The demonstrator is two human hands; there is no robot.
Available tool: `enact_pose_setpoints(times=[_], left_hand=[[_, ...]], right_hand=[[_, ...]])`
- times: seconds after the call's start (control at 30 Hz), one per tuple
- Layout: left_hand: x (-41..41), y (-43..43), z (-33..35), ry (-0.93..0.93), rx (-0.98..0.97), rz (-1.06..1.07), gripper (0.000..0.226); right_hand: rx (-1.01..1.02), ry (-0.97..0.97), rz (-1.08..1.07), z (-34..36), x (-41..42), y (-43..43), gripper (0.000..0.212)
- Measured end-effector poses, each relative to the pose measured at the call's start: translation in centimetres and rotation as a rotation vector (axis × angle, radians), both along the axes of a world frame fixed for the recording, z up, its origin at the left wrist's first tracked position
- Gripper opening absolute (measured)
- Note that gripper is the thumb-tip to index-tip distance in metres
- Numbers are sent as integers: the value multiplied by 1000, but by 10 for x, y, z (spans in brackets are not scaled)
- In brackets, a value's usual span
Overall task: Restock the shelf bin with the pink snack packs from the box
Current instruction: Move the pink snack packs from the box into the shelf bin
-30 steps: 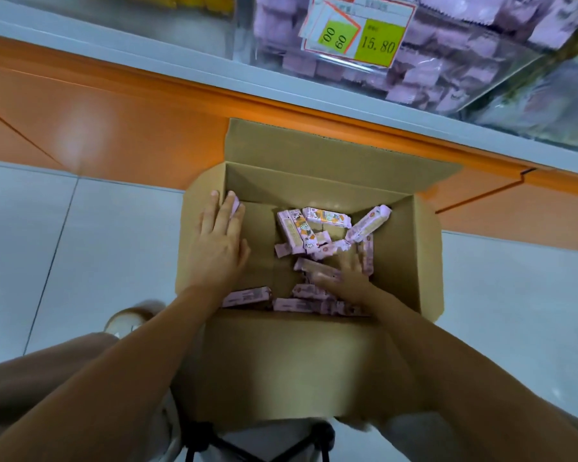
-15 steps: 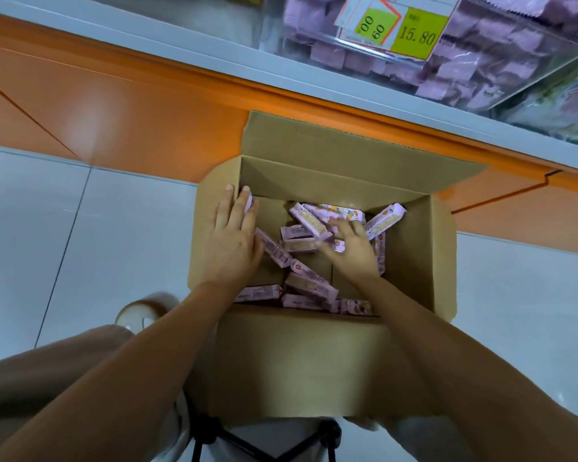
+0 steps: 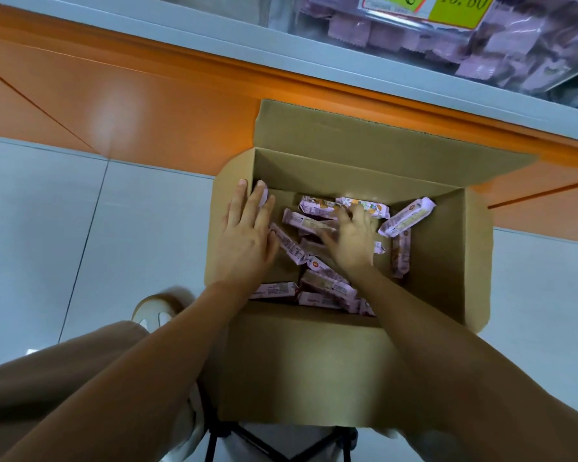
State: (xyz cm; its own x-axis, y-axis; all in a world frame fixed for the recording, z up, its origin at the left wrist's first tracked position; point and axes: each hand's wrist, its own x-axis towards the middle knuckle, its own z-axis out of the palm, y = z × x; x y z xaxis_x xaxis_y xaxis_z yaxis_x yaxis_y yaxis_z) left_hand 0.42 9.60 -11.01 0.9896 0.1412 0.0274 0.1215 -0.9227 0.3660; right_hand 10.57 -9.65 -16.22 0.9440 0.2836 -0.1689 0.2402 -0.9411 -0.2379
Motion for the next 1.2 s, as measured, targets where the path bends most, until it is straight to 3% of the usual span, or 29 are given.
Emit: enact_pose_setpoints(times=[0.07, 0.17, 0.3, 0.47, 0.63, 0.7, 0.8, 0.87, 0.97, 1.07, 1.2], left_hand=[[-1, 0, 1, 2, 10, 1, 55], [-1, 1, 1, 16, 27, -1, 55], [-2, 1, 6, 38, 65, 5, 57], [-3, 3, 9, 72, 153, -38, 59], [-2, -2, 19, 48, 223, -76, 49], [0, -7, 22, -1, 169, -119, 41], [6, -20, 21, -38, -39, -172, 34], [11, -35, 24, 107, -300, -102, 31], [22, -56, 27, 420, -804, 247, 24], [30, -69, 30, 426, -1378, 575, 13], [36, -73, 30, 305, -1533, 615, 7]], right_hand=[[5, 56, -6, -1, 4, 1, 67], [7, 319, 32, -3, 10, 5, 82], [-126, 279, 83, -2, 1, 7, 72], [-124, 332, 67, 10, -1, 8, 66], [72, 482, -55, 18, -6, -2, 45], [192, 479, -136, 23, -9, -10, 37], [419, 417, -243, 43, -10, -20, 32], [619, 459, -291, 51, -8, -23, 33], [763, 563, -290, 58, -10, -27, 34], [813, 609, -255, 67, -14, -29, 32], [796, 605, -208, 65, -17, -33, 28]])
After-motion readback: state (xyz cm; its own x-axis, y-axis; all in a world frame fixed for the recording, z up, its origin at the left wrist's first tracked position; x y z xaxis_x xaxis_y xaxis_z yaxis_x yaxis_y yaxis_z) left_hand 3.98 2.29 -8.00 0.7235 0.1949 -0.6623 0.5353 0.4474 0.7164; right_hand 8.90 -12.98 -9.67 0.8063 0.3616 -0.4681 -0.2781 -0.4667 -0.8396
